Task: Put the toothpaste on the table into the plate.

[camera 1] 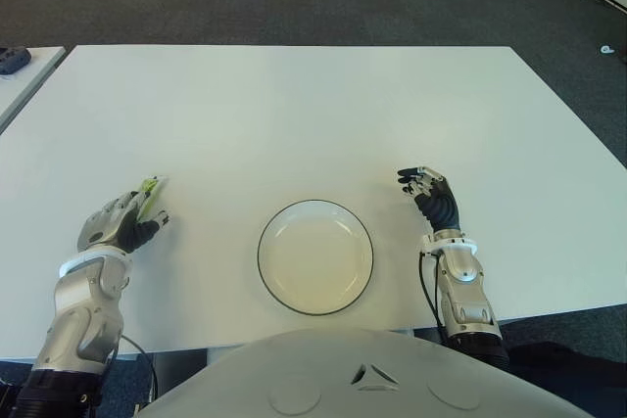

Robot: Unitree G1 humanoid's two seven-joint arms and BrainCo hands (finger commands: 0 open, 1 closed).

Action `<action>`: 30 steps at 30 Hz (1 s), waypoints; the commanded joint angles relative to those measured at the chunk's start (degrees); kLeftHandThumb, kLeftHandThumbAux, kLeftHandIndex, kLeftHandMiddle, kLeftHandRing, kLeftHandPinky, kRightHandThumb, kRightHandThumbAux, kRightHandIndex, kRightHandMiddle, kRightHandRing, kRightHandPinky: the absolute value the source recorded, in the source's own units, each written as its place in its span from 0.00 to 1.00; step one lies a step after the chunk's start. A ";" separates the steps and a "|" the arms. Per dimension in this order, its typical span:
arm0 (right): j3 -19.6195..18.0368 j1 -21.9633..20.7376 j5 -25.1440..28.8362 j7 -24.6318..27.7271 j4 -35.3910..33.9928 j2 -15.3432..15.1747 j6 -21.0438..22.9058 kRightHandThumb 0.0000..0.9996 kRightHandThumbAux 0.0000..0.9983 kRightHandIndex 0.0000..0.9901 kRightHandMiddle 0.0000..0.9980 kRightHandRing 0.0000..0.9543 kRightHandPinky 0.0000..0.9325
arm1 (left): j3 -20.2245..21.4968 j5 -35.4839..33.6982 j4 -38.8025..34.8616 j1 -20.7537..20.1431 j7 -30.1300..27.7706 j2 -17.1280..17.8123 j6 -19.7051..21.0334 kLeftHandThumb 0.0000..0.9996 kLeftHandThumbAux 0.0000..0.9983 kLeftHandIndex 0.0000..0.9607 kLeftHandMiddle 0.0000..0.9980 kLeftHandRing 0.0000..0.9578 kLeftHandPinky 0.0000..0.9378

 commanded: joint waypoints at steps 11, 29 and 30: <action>0.24 -0.20 0.15 0.01 -0.70 -0.02 2.20 0.69 0.73 0.42 0.39 0.38 0.40 | 2.86 -1.73 4.34 0.25 22.84 -6.07 -3.88 0.52 0.18 0.00 0.00 0.00 0.00; 0.72 -0.09 0.12 0.08 -1.17 0.21 2.61 0.69 0.73 0.43 0.40 0.39 0.39 | 4.15 -5.47 9.45 -2.03 34.13 -8.69 -6.67 0.58 0.18 0.00 0.00 0.00 0.01; 0.71 -0.09 0.12 0.07 -1.19 0.19 2.72 0.69 0.73 0.43 0.40 0.39 0.39 | 4.05 -5.52 9.50 -2.02 33.98 -8.64 -6.68 0.58 0.18 0.00 0.00 0.00 0.01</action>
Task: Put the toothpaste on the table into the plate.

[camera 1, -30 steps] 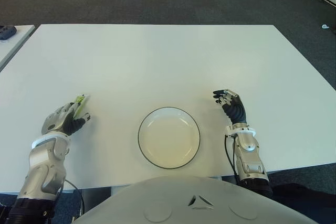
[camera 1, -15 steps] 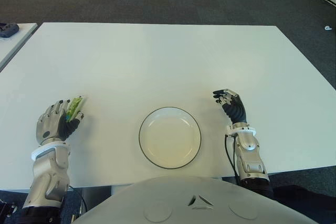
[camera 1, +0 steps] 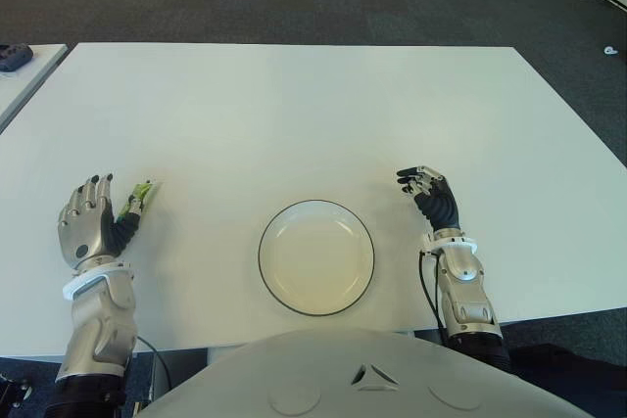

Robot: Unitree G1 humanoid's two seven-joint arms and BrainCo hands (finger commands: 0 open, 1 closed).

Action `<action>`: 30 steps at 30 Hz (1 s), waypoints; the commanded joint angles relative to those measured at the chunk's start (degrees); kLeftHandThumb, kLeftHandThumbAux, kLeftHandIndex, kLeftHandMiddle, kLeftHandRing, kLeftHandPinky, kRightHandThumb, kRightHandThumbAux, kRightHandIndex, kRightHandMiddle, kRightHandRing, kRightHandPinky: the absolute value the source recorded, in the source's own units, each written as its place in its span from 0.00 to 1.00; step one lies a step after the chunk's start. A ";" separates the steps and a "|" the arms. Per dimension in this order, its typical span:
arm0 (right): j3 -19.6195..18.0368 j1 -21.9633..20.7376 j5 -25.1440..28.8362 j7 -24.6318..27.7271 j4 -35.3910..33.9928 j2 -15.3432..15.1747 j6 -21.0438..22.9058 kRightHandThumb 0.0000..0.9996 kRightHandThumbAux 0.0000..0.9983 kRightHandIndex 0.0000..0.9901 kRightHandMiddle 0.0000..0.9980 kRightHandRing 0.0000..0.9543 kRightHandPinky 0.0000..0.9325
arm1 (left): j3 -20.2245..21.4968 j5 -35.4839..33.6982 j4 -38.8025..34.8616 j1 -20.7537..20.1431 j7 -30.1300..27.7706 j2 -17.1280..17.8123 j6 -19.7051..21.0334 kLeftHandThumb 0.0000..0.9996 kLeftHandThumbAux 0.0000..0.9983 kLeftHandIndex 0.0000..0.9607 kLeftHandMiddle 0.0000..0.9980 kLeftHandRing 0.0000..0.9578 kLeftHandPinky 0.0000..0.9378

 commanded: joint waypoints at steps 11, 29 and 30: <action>0.32 0.32 -0.08 -0.29 -0.95 0.41 2.25 0.69 0.73 0.43 0.39 0.38 0.39 | -0.90 -0.95 0.60 -0.46 -1.51 -0.02 0.74 0.58 0.18 0.00 0.00 0.00 0.00; 0.33 0.52 -0.36 -0.71 -1.57 0.34 3.18 0.69 0.73 0.42 0.39 0.38 0.39 | -4.80 1.75 -4.60 1.30 -13.56 2.29 8.25 0.55 0.15 0.00 0.00 0.00 0.00; 0.32 0.52 -0.34 -0.70 -1.57 0.34 3.19 0.69 0.73 0.42 0.40 0.38 0.39 | -4.98 1.85 -4.89 1.43 -14.40 2.60 8.49 0.54 0.15 0.00 0.00 0.00 0.00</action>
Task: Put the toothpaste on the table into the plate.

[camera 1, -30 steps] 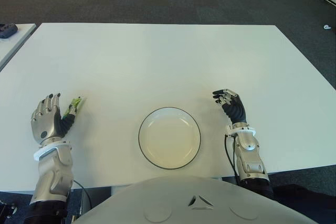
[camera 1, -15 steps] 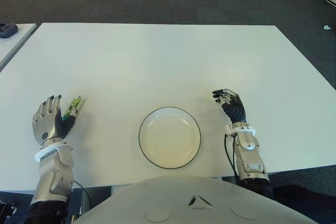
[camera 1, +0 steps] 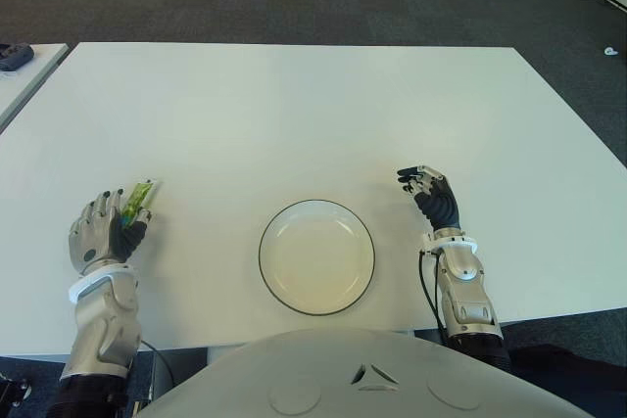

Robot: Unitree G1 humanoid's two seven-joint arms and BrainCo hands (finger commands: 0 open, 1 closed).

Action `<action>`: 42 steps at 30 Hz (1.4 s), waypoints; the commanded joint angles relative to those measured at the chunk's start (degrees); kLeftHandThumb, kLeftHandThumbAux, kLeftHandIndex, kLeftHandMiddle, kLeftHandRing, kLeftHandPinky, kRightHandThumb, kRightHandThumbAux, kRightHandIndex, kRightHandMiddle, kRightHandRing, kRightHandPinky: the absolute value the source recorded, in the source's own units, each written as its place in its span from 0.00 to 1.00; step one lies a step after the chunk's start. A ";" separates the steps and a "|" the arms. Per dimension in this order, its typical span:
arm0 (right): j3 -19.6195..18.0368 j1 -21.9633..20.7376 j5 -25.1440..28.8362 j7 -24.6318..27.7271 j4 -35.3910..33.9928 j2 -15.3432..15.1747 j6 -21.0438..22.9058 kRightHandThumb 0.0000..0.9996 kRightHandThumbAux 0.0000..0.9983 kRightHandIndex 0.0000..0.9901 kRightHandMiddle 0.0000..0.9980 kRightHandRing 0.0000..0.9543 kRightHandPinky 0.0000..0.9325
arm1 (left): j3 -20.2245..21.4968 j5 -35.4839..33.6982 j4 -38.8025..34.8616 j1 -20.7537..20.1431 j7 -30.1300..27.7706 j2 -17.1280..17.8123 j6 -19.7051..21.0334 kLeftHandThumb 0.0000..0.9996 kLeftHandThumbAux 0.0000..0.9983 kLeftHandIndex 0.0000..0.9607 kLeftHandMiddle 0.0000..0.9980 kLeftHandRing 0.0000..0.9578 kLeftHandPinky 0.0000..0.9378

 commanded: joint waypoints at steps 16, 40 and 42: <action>0.13 0.44 0.07 -0.15 -0.59 0.33 1.49 0.69 0.73 0.42 0.40 0.39 0.39 | -6.35 2.53 -7.03 2.33 -25.76 11.27 5.28 0.48 0.14 0.00 0.00 0.00 0.00; -0.27 0.80 0.39 0.32 -0.46 -0.20 0.88 0.69 0.73 0.42 0.39 0.38 0.40 | -10.08 3.57 -11.09 1.52 -40.26 17.72 8.75 0.47 0.23 0.00 0.00 0.00 0.05; -0.32 0.79 0.44 0.32 -0.44 -0.22 0.86 0.69 0.73 0.42 0.39 0.38 0.40 | -10.12 3.59 -11.25 1.46 -40.54 17.78 9.07 0.47 0.23 0.00 0.00 0.00 0.06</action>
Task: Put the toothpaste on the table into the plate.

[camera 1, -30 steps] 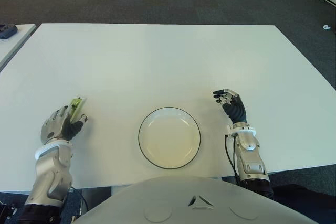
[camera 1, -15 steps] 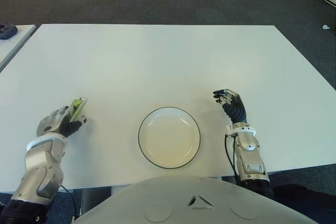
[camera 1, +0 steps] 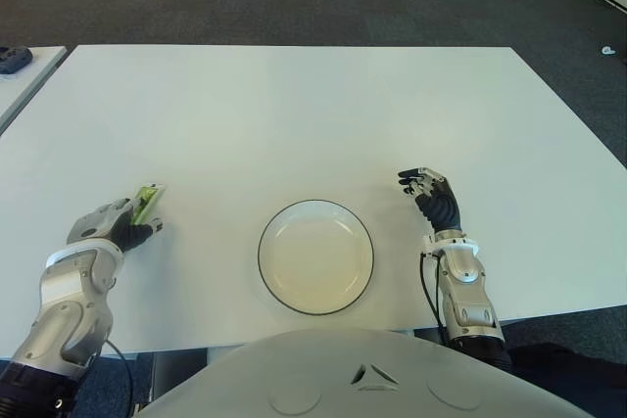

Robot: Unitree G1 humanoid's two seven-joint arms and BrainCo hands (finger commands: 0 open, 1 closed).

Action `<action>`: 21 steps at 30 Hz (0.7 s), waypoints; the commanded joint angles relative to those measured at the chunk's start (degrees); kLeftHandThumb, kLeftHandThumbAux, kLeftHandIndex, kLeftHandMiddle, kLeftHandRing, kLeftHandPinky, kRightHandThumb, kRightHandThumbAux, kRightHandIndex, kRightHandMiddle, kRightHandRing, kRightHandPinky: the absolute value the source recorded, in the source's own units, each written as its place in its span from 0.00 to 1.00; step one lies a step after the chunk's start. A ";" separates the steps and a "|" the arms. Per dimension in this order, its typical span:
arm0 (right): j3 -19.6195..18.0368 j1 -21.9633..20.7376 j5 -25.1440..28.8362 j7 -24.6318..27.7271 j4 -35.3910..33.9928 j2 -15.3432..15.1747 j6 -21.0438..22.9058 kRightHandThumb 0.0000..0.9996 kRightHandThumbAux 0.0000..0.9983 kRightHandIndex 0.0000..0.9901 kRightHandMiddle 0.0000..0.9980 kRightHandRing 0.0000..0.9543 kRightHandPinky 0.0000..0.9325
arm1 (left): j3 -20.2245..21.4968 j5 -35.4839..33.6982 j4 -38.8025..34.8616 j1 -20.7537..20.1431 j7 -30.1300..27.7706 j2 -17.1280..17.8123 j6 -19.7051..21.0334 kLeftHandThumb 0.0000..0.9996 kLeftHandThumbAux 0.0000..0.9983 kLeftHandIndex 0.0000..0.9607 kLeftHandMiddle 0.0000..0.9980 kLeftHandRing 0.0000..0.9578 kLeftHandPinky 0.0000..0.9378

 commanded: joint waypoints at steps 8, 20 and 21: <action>-0.29 0.20 0.39 0.24 0.07 -0.05 0.37 0.69 0.73 0.42 0.39 0.39 0.41 | -1.85 -0.11 0.44 1.46 -2.07 -1.52 1.66 0.49 0.26 0.00 0.00 0.00 0.09; -0.33 0.14 0.49 0.53 -0.07 -0.22 0.86 0.69 0.73 0.42 0.39 0.38 0.41 | 0.91 0.51 2.53 0.20 11.89 -10.06 3.86 0.52 0.32 0.04 0.06 0.05 0.16; -0.34 0.13 0.52 0.55 -0.06 -0.23 0.87 0.69 0.73 0.42 0.39 0.38 0.41 | 1.17 0.57 3.10 -0.10 13.82 -11.13 4.06 0.56 0.33 0.11 0.12 0.11 0.21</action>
